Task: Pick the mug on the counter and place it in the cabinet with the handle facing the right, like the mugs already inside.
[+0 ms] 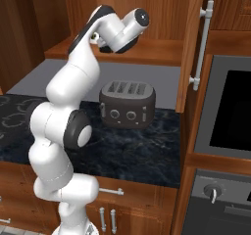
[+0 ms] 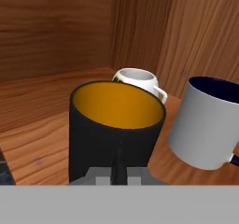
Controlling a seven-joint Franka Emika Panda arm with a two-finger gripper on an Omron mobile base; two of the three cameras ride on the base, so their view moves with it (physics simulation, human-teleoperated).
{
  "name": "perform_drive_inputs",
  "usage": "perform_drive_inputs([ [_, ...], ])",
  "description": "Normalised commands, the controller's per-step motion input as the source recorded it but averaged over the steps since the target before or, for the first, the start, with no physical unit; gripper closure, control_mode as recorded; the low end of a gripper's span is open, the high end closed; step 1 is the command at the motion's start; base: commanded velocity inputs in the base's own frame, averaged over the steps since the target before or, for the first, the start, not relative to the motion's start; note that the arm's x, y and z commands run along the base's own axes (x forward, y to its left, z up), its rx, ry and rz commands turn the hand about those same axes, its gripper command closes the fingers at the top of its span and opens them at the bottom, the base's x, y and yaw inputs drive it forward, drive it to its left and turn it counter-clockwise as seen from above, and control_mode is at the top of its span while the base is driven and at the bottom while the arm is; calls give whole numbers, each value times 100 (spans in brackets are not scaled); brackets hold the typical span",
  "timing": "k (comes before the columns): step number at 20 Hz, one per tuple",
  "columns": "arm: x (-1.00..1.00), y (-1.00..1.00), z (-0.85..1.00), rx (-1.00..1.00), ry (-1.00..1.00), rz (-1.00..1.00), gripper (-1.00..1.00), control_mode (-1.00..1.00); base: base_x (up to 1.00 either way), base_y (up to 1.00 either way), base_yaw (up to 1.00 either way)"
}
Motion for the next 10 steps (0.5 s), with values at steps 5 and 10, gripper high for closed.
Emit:
perform_drive_inputs([
  [5, 11, 0, -14, -2, 0, 0, 100, -100, 0, 0, 0],
  [10, 0, 0, -20, -4, 0, 0, 100, -100, 0, 0, 0],
])
